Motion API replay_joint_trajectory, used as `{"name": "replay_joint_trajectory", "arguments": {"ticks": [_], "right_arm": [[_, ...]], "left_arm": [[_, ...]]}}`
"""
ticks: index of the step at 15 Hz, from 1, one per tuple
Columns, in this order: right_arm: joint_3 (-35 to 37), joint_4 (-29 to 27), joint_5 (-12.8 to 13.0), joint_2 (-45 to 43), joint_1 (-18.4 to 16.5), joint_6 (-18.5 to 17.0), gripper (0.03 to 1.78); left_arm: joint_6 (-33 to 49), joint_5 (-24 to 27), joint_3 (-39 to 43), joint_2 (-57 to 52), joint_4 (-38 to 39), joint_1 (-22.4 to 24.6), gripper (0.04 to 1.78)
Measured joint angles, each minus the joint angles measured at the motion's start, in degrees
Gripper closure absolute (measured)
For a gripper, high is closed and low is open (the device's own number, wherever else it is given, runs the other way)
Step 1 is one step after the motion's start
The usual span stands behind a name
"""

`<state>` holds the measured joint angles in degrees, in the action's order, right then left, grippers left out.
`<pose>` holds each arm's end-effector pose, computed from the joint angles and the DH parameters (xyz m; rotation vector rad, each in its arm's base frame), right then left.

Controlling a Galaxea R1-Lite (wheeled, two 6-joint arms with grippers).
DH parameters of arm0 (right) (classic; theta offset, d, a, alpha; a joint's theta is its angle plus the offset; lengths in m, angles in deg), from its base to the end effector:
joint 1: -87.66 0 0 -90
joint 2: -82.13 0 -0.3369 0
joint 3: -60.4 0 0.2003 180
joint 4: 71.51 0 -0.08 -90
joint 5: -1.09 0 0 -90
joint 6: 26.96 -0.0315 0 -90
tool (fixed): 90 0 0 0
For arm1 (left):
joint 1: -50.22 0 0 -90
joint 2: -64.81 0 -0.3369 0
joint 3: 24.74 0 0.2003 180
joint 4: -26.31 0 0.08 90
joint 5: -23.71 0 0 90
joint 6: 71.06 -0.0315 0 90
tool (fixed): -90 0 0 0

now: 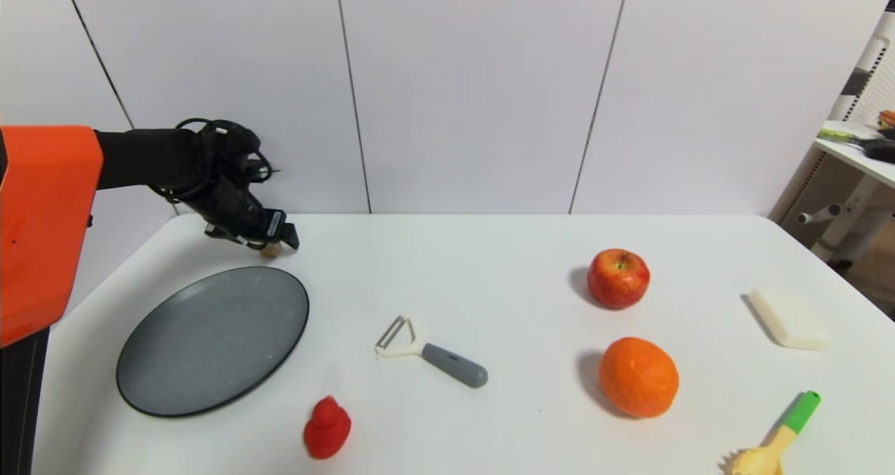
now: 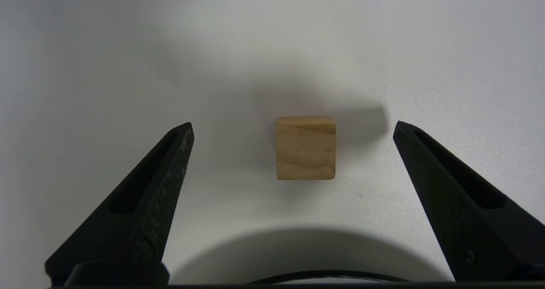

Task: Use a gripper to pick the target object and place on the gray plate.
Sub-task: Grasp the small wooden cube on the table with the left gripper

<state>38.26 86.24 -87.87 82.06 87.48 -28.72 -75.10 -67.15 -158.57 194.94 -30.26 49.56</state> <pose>-0.0400 -0.0004 0.0752 0.0307 0.0004 -0.0213 0.4843 -0.0051 0.1816 0.0777 0.9225 -0.0293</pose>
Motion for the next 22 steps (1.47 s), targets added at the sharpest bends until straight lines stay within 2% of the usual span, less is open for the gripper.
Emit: {"name": "replay_joint_trajectory", "arguments": {"ticks": [9, 22], "right_arm": [[0.0, 0.0, 0.0, 0.0, 0.0, 0.0, 0.1], [0.0, 0.0, 0.0, 0.0, 0.0, 0.0, 0.1]], "left_arm": [[4.3, 0.1, 0.7, 0.1, -0.4, -1.1, 0.13], [3.3, 0.0, 0.4, 0.4, -1.0, -1.1, 0.13]]}}
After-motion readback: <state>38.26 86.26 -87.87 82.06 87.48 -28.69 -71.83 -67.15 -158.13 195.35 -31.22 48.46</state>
